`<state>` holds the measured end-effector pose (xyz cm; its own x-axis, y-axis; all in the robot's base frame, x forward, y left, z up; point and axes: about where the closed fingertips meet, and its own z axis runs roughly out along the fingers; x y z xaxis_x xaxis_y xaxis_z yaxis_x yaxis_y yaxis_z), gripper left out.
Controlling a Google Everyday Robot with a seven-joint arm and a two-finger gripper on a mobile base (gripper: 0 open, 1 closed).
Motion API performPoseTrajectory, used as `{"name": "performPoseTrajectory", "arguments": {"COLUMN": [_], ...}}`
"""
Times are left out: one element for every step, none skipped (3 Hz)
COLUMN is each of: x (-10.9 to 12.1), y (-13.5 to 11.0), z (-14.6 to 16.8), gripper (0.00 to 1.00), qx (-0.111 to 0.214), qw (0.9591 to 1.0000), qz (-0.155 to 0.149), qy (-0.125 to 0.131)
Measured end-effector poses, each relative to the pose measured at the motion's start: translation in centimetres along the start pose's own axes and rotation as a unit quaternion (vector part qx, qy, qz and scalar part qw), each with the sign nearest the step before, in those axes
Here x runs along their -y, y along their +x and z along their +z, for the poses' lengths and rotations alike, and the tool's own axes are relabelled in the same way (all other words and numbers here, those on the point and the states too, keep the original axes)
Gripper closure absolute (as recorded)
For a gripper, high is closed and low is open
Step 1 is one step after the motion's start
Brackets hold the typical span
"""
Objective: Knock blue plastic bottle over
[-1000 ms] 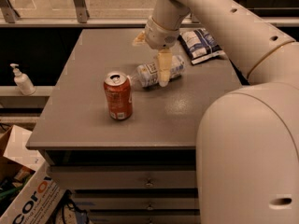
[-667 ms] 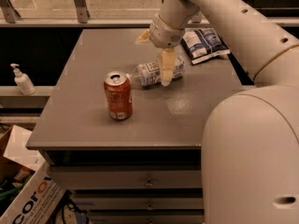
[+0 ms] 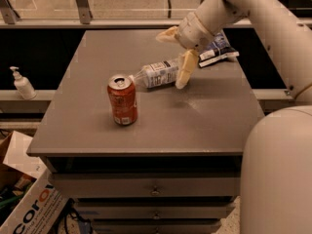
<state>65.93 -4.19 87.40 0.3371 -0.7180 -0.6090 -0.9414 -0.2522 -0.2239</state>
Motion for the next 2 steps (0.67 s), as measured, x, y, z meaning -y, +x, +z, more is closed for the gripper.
{"name": "performPoseTrajectory", "arguments": {"x": [-1.2,-2.4], "y": [1.4,3.6], "z": [-2.2,-3.9], "gripper": [0.00,0.00], "qx": [0.065,0.113], "qw": [0.9954,0.9835], "qz": [0.059,0.119], "qy": [0.039,0.075]}}
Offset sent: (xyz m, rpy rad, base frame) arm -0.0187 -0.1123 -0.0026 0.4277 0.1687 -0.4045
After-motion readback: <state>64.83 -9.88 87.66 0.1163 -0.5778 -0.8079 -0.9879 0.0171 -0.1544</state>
